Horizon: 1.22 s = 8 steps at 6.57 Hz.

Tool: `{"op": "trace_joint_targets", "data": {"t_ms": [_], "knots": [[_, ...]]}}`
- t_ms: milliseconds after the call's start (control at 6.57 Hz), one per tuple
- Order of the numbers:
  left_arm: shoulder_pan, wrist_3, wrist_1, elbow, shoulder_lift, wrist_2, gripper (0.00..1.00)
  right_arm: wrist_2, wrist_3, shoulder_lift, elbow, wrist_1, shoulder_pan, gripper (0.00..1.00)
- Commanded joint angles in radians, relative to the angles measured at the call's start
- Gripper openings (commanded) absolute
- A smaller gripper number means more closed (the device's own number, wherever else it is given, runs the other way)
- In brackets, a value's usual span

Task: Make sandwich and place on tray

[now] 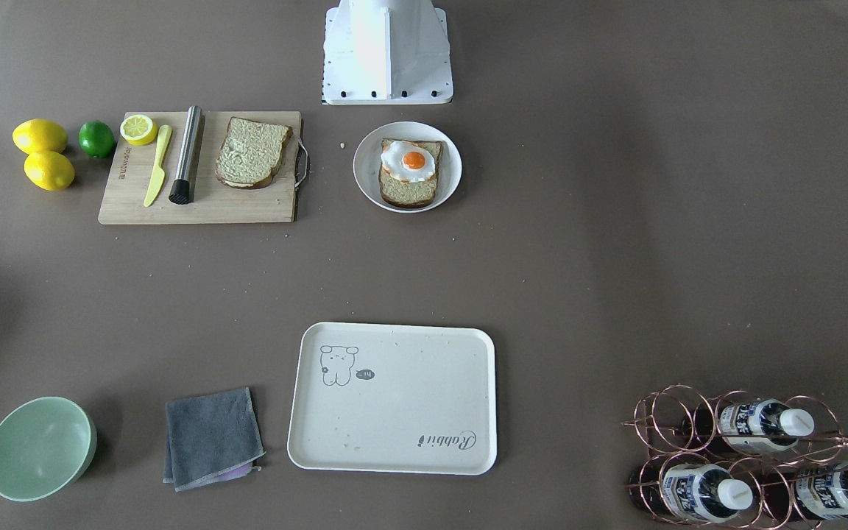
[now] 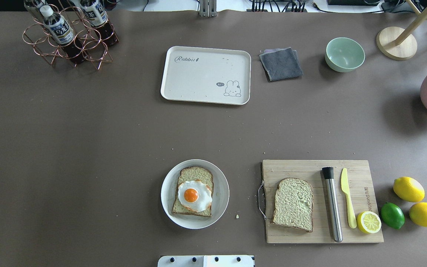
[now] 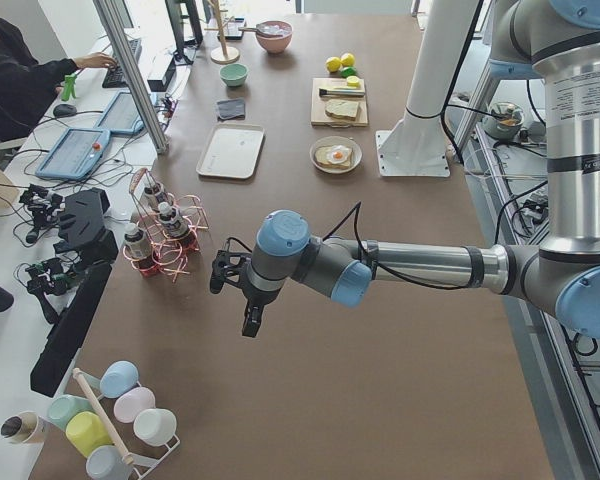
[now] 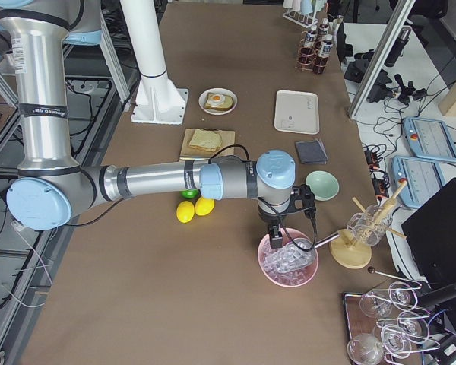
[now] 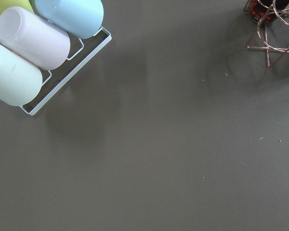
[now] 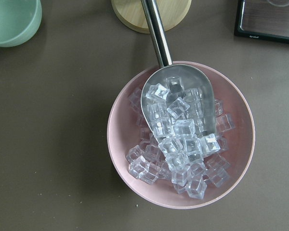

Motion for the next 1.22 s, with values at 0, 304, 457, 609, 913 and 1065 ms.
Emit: {"op": "trace_joint_targets", "data": {"t_ms": [0, 304, 457, 609, 913, 1065], "knots": [[0.0, -0.001, 0.001, 0.005, -0.011, 0.0, 0.97, 0.0, -0.001, -0.002, 0.003, 0.0, -0.003, 1.0], [0.0, 0.001, 0.001, 0.004, -0.009, -0.002, 0.97, 0.0, -0.001, 0.001, 0.003, 0.0, -0.003, 1.0], [0.0, 0.001, -0.001, 0.004, -0.006, -0.002, 0.97, -0.001, -0.001, 0.005, -0.004, 0.0, -0.003, 1.0], [0.0, 0.002, 0.001, -0.001, -0.005, -0.002, 0.97, -0.001, -0.001, -0.002, 0.009, 0.0, -0.001, 1.0], [0.0, 0.002, 0.001, 0.001, -0.005, -0.002, 0.97, 0.002, -0.001, -0.038, 0.039, 0.0, -0.001, 1.0], [0.0, 0.002, 0.001, 0.002, -0.003, -0.002, 0.97, 0.002, 0.001, -0.033, 0.038, -0.002, -0.003, 1.0]]}}
